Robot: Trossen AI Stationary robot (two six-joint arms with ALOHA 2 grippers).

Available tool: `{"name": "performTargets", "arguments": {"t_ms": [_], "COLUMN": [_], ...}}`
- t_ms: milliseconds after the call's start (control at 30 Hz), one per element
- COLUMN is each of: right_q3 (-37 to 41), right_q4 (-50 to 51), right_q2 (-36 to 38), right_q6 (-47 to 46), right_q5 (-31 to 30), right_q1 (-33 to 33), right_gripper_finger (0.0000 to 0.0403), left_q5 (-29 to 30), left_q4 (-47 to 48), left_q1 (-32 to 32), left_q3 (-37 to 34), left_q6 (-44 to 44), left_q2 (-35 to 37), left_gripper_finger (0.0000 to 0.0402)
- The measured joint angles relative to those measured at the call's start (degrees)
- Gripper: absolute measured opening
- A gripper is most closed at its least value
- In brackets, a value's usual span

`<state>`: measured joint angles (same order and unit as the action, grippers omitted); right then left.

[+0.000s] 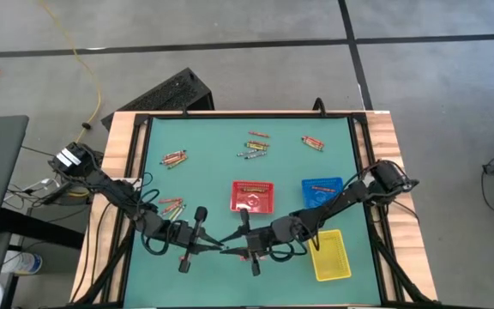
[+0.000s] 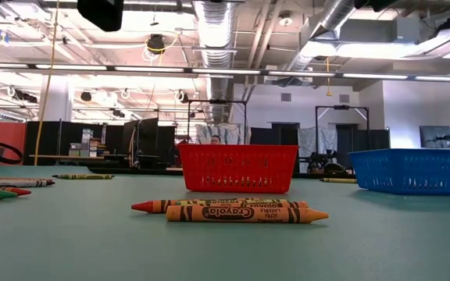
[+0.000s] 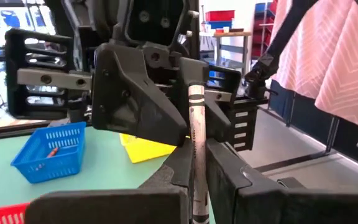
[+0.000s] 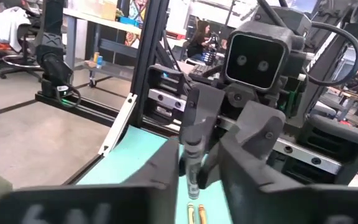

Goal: Sort crayons
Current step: Put the black crayon into the yellow basket

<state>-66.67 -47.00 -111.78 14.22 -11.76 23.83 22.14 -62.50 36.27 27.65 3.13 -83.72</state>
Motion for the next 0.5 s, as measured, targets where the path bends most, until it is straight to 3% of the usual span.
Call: {"name": "performTargets", "arguments": {"t_ms": [167, 367, 500], "right_q3": [-0.02, 0.09, 0.09], "right_q4": [1.14, 2.89, 11.64], "right_q2": [0.17, 0.48, 4.49], "right_q6": [2.8, 2.8, 0.23], "right_q5": [2.0, 3.34, 2.56], "right_q1": [-0.11, 0.3, 1.44], "right_gripper_finger": [0.0015, 0.0012, 0.001], "left_q5": [0.56, 5.11, 5.83], "left_q4": [1.03, 5.27, 6.09], "left_q1": [0.01, 0.11, 0.38], "left_q3": [0.41, 0.56, 0.55], "left_q6": [0.4, -3.21, -2.96], "left_q2": [0.0, 0.02, 0.26], "left_gripper_finger": [0.0023, 0.007, 0.0104]}}
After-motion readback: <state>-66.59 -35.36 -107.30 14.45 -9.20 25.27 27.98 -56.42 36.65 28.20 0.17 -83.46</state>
